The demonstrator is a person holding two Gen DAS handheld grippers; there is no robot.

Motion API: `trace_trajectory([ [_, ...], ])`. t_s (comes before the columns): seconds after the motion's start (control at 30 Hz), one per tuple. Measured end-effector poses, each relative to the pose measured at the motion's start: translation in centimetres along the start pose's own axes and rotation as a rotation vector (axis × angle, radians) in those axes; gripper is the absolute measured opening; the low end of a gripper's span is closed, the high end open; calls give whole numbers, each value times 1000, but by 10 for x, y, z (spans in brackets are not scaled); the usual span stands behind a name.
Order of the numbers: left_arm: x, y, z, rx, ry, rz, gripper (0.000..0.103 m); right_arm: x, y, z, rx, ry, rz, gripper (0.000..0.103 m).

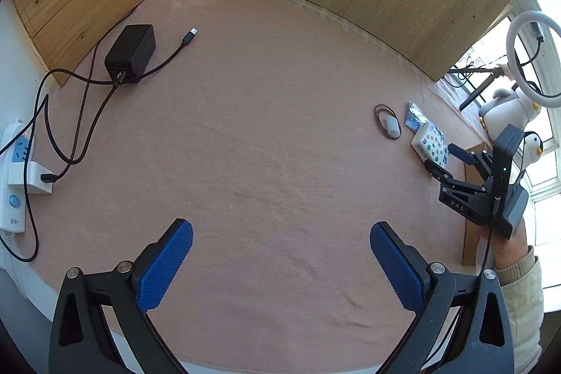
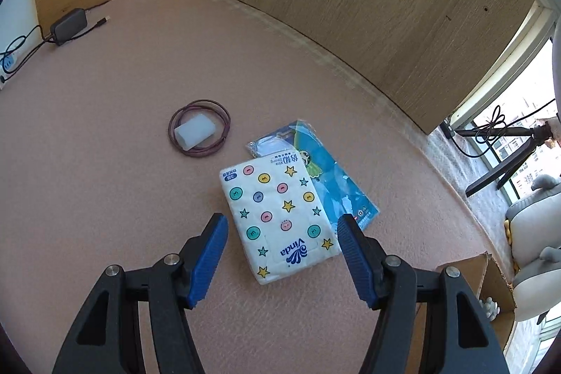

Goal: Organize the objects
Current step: 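Move the right gripper to the white Vinda tissue pack and grasp it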

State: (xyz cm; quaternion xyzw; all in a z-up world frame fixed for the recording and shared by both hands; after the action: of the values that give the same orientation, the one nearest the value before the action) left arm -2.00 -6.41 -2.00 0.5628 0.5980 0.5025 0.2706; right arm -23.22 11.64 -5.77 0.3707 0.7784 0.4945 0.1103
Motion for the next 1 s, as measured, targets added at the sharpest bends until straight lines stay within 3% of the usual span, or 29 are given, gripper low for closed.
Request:
trace_trajectory([
  [0.07, -3, 1, 0, 0, 7, -1, 102, 1, -3, 4, -15, -8, -13, 60],
  [0.3, 4, -5, 0, -19, -5, 22, 102, -7, 11, 6, 7, -74, -63, 33],
  [0.37, 9, -9, 0, -29, -7, 39, 102, -19, 21, 10, 28, -101, -95, 1],
  [0.43, 13, -15, 0, -46, -9, 50, 102, -38, 26, 21, 12, -99, -120, 0],
  [0.5, 17, -17, 0, -52, -16, 60, 102, -48, 27, 34, 1, -92, -78, 0],
  [0.53, 19, -17, 0, -53, -22, 59, 102, -47, 31, 37, 13, -113, -73, 5],
  [0.6, 22, -16, 1, -51, -27, 60, 102, -36, 34, 36, 39, -153, -56, 49],
  [0.63, 23, -16, 1, -48, -26, 63, 102, -29, 36, 32, 64, -153, -23, 84],
  [0.7, 23, -15, 4, -47, -20, 69, 102, -18, 39, 24, 97, -137, 16, 87],
  [0.8, 21, -13, 6, -46, -16, 68, 102, -6, 27, 15, 64, -105, 28, 87],
  [1.0, 7, -10, 5, -37, 8, 54, 102, 6, -5, 12, -27, -148, -43, 82],
])
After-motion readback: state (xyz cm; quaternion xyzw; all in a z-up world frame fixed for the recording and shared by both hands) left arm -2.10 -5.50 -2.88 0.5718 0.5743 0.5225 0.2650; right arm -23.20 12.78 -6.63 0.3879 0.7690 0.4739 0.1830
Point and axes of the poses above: each gripper's, at about its wrist camera, not at the fingertips, and y roughly against the way its jaws point, x to its right, z to its underside, the point moved 7 cm from there along -y, roughly the way its jaws point, and after that the axes turned 10 degrees about -y, right-handed, at the moved point
